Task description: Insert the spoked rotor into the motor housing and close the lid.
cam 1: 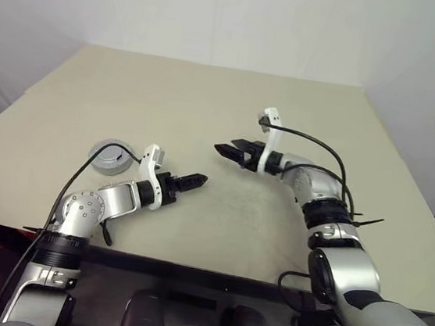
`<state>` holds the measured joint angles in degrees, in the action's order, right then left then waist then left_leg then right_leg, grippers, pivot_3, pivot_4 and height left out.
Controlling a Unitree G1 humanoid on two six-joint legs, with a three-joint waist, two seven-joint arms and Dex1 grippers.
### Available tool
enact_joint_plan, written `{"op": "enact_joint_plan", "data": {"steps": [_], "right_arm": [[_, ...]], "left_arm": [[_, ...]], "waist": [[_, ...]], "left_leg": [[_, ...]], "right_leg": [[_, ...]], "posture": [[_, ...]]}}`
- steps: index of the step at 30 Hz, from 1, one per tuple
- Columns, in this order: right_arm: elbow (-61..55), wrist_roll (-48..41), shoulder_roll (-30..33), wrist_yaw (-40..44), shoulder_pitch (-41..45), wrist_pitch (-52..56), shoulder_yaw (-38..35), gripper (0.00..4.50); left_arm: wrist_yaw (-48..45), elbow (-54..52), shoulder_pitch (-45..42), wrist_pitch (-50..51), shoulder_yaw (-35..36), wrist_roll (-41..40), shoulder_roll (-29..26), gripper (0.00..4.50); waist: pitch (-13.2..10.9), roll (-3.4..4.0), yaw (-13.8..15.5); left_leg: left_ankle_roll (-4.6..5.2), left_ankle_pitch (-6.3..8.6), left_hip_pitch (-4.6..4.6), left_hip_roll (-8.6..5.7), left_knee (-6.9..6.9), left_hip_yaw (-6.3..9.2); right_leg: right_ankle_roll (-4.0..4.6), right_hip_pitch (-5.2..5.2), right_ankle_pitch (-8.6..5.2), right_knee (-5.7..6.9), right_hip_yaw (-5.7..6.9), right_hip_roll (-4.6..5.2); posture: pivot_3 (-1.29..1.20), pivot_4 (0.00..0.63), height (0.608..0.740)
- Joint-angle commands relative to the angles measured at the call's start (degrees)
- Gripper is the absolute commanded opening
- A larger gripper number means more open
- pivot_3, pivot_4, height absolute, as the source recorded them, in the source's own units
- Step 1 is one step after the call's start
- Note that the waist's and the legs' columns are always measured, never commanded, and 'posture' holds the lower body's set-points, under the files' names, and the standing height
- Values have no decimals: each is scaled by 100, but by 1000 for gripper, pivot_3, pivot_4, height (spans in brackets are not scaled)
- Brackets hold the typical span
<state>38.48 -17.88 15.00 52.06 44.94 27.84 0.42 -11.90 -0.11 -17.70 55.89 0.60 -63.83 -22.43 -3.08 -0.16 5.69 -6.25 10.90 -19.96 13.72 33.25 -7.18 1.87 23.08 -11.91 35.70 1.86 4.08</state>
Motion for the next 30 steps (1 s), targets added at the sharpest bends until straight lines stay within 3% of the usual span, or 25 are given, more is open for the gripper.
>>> {"op": "enact_joint_plan", "data": {"steps": [1, 6, 11, 17, 30], "right_arm": [[-366, 75, 492, 882, -121, -347, 176, 4500], [-644, 333, 1162, 1746, -662, -1132, 412, 4500], [-649, 386, 1396, 2251, -804, -1274, 528, 4500], [-296, 387, 1217, 2231, -661, -1076, 464, 4500], [-16, 484, 927, 1946, -581, -1321, 390, 4500]], "left_arm": [[-650, -277, 4, -477, -66, 655, -99, 4460], [-1210, -458, 148, -1166, -250, 1580, -153, 4460], [-1348, -291, 44, -1508, -144, 2024, 74, 4460], [-1361, -106, -229, -1810, -101, 2490, 383, 4460], [-1345, -73, -142, -1844, 200, 2822, 495, 4460]], "waist": [[-1, 1, -1], [0, 2, 12], [0, 7, -21], [1, 7, -17], [0, 8, -16]], "left_leg": [[6, -3, 0, -3, 1, 0], [28, -12, 1, -5, 3, -1], [46, -17, 3, -4, 4, -1], [62, -27, 6, -3, 6, -1], [66, -26, -1, -2, 6, -1]], "right_leg": [[1, -1, 0, 2, 0, 3], [4, -11, 2, 3, 11, 12], [11, -11, 5, 6, 15, 13], [26, -12, 16, 9, 16, 13], [27, -9, 17, 4, 22, 13]], "posture": [[0, 0, 740], [0, 0, 740], [0, 0, 740], [0, 0, 740], [0, 0, 740]]}}
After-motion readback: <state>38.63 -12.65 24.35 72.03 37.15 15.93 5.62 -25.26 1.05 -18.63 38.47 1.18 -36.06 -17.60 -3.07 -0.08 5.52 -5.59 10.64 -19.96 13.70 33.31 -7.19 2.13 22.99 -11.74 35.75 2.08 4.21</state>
